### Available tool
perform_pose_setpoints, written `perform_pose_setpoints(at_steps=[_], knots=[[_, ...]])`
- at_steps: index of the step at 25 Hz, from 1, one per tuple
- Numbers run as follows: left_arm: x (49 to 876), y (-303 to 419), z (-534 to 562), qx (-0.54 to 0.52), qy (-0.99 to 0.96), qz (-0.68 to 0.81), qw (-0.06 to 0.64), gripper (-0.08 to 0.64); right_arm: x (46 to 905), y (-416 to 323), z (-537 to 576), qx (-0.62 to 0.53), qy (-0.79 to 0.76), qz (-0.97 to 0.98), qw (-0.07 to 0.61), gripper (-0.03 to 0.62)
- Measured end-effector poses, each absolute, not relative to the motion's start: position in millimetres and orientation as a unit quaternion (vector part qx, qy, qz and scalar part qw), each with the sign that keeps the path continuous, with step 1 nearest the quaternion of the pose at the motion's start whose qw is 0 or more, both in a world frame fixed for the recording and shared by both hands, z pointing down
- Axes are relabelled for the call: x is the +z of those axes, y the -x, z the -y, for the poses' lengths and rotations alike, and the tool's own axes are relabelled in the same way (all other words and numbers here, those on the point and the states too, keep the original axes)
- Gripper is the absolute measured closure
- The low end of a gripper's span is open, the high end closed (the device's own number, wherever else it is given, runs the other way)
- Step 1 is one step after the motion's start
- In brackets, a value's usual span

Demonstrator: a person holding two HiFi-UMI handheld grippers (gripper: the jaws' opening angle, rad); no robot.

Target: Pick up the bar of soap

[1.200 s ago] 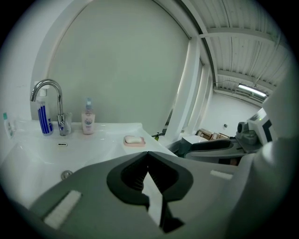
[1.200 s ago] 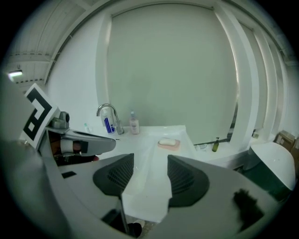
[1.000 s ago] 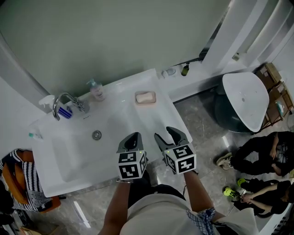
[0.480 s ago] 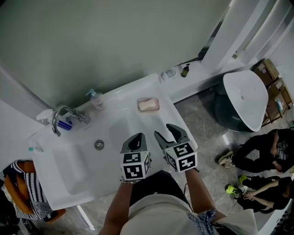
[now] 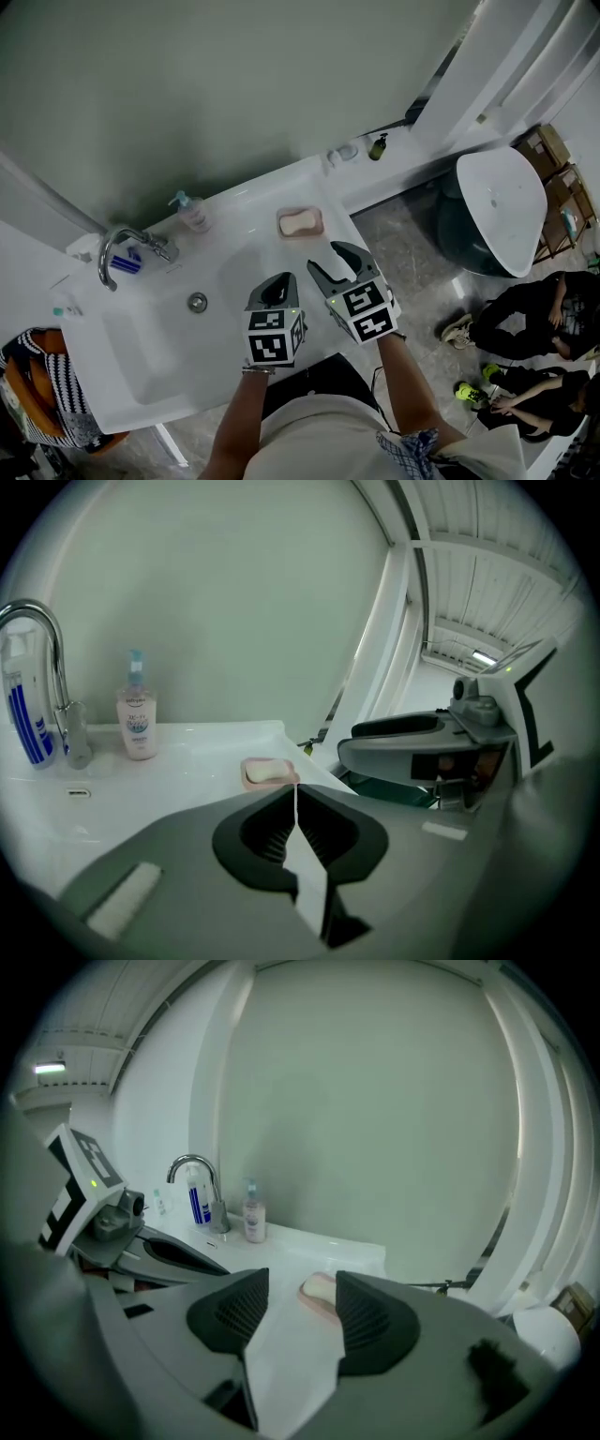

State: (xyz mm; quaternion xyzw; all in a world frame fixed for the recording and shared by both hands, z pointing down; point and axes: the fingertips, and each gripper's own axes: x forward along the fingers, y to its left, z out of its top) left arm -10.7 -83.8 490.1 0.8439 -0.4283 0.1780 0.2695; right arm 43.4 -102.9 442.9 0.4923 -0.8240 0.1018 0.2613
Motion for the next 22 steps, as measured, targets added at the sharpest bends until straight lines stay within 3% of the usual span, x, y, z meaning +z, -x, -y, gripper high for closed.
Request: perform_pose_setpoints(at_steps=[7, 13, 22], knots=[[495, 7, 98, 0.184, -0.830, 0.444, 0.283, 0.543, 448, -38, 128, 0.091, -0.425, 0.852, 0.291, 0.376], [493, 10, 114, 0.167, -0.819, 0.472, 0.280, 0.544, 461, -33, 150, 0.023, -0.345, 0.862, 0.371, 0.376], [487, 12, 137, 0.151, -0.804, 0.505, 0.277, 0.545, 478, -33, 184, 0.002, -0.269, 0.878, 0.397, 0.376]])
